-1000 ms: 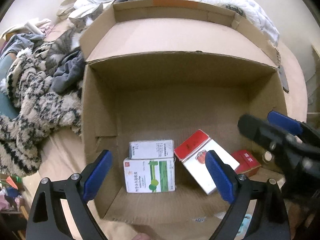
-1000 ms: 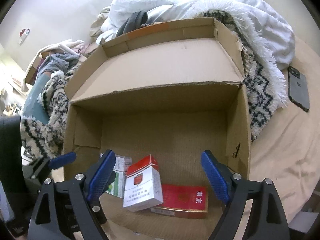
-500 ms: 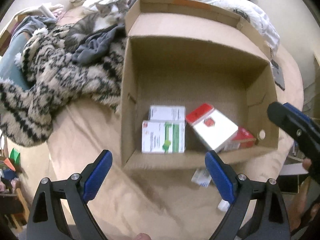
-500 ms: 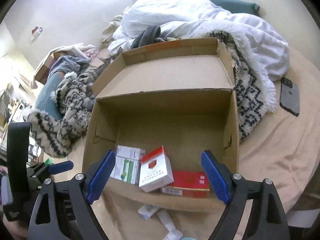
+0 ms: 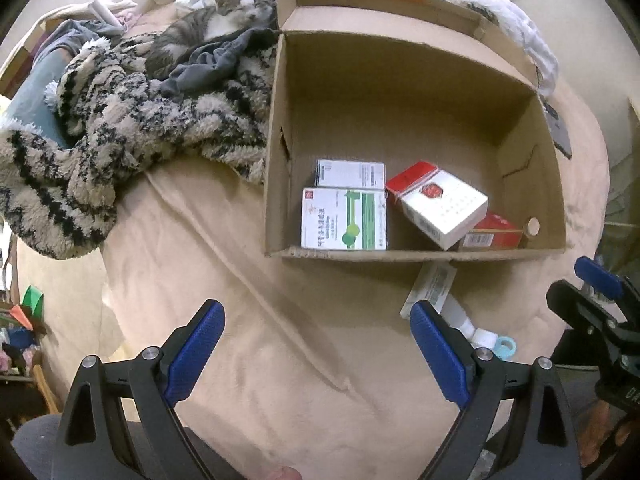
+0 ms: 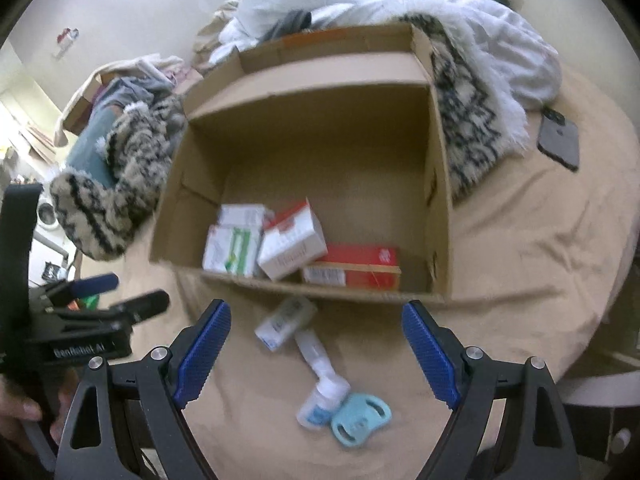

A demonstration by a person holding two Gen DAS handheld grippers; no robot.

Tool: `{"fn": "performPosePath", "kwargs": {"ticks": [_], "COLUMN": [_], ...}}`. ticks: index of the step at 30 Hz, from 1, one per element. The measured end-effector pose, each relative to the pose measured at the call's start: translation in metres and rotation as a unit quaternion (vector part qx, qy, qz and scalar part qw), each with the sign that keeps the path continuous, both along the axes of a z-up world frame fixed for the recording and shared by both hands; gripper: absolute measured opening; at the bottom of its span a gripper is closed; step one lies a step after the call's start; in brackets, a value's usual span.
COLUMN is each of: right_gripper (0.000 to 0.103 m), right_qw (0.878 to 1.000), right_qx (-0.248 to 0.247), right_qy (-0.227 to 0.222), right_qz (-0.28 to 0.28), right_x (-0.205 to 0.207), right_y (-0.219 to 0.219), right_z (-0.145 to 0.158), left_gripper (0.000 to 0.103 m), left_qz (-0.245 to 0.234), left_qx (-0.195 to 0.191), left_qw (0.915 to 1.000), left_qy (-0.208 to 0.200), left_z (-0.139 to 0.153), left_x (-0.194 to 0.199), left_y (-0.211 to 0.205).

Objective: Organize objects
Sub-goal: 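Open both tools and withdraw them from the cardboard box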

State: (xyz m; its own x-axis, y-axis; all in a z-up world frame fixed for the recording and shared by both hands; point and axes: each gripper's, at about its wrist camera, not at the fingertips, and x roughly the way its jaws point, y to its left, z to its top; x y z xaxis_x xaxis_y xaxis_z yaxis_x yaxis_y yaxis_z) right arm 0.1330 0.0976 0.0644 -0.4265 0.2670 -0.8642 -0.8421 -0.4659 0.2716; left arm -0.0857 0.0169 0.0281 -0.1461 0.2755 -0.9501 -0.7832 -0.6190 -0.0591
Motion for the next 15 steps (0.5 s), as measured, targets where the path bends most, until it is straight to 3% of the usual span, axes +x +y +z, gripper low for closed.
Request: {"fn": "performPosePath", "kwargs": {"ticks": [4,10,15], "right_gripper": [0.093,0.093,0.093], "right_qw": [1.0,0.998,0.995], "right_qx": [-0.013,-0.048,-0.08], "right_qy": [-0.011,-0.01,-0.002], "right_qz": [-0.006,-0.036,-0.057], "right_x": [0.01,0.029,0.038], "right_y": [-0.003,0.007,0.015], "right_z": [-0.012,-0.032,-0.044], "left_gripper": [0.093,0.093,0.093], "left_qz": [-0.009,0.017,0.036], "left_qx": [-0.013,-0.026,-0.024], "left_qw": [0.9998,0.9995,0.9988], "left_qy": [0.007,0.004,-0.024], "left_z": [-0.018,-0.032,-0.038], "left_x": [0.003,-0.011,-0.019], "left_y": [-0.001,-0.003,-0.007]}}
